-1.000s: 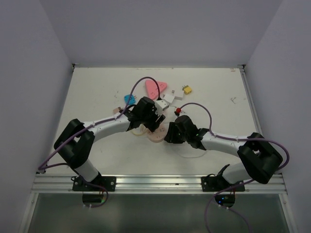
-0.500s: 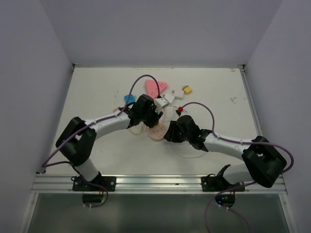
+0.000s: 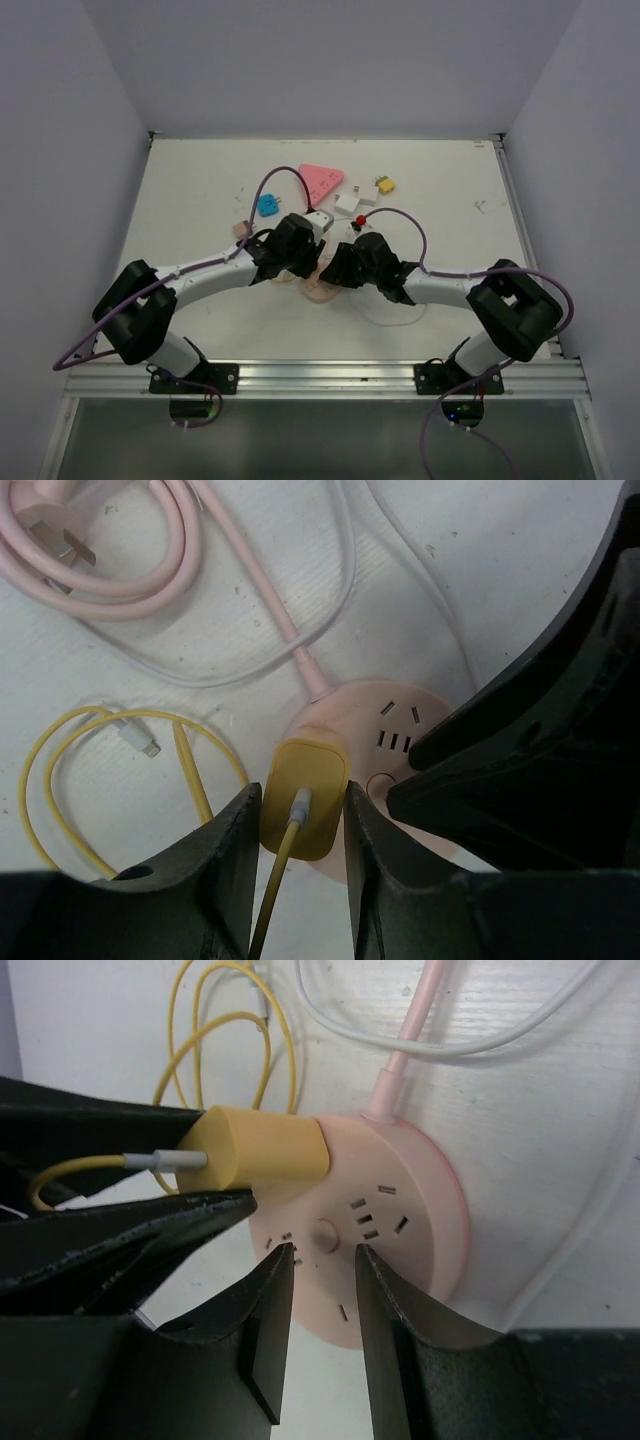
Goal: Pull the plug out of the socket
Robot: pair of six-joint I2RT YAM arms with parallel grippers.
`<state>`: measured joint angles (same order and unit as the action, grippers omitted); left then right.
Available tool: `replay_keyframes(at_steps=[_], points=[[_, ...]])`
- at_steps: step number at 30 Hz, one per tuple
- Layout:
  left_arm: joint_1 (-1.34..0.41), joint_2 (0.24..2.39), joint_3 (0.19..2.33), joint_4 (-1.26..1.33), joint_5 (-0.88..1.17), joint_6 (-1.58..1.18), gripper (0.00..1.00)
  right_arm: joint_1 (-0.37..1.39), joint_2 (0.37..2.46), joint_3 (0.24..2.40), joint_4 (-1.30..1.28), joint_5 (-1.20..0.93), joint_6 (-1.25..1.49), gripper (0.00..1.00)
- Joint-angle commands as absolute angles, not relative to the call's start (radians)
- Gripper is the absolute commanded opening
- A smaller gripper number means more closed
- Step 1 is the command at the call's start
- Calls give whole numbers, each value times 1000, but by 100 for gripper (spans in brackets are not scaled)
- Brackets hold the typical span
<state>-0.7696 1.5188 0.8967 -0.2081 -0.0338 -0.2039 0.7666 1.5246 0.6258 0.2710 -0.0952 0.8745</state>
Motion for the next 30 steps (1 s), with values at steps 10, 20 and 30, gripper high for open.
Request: replay_keyframes(at_steps=[10, 20, 30], points=[[-834, 1503, 916, -299, -224, -377, 12, 764, 1643, 634, 184, -100, 925, 32], [-856, 1509, 1071, -371, -253, -374, 0, 767, 1839, 706, -83, -68, 934, 19], [-876, 1476, 1083, -359, -310, -406, 0, 813, 1974, 831, -259, 20, 934, 16]])
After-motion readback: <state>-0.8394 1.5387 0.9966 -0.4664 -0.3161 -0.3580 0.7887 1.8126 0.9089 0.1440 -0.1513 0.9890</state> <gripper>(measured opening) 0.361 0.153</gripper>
